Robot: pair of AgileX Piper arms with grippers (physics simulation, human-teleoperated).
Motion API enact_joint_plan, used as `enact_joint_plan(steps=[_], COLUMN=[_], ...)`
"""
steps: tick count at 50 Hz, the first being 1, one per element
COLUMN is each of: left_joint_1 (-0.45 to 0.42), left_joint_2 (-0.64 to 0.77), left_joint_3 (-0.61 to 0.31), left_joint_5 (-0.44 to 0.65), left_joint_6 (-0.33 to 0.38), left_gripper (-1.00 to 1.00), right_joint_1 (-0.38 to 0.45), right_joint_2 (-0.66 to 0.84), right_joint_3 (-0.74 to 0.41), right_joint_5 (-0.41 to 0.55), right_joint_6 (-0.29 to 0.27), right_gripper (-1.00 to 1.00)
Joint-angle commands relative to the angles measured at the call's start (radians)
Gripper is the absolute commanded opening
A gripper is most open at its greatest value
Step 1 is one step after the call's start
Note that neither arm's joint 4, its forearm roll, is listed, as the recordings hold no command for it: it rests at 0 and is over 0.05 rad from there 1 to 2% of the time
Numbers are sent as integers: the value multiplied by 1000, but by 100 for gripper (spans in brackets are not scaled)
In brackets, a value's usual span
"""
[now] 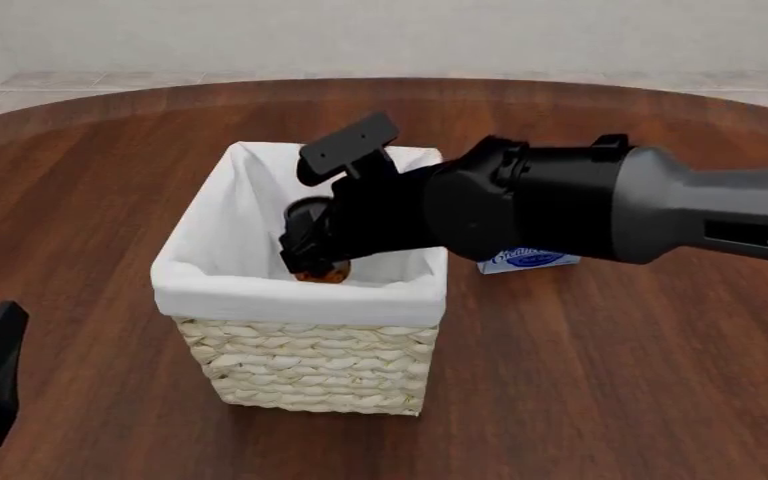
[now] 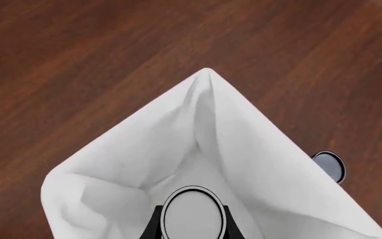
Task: Pick up the alphabet soup and put it in the basket.
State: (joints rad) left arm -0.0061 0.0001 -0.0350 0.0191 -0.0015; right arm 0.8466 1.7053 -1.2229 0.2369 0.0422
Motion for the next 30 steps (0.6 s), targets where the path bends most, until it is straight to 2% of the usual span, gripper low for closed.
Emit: enact_joint_plan(steps=[1,23,30], left_joint_1=[-6,-8,-9], left_joint_2=[0,0,0], left_joint_3=[-3,0,1], left_joint_5=[1,-1,-1], left_joint_6=[1,3,2], left_gripper=[100,100,100], right_joint_1=[0,2,-1], right_joint_2=[2,22,20], right_joint_3=[-1,8,8], right_joint_5=[-9,-32,-37], right_joint_6=[33,41,26], right_gripper=[-100,-100,-100])
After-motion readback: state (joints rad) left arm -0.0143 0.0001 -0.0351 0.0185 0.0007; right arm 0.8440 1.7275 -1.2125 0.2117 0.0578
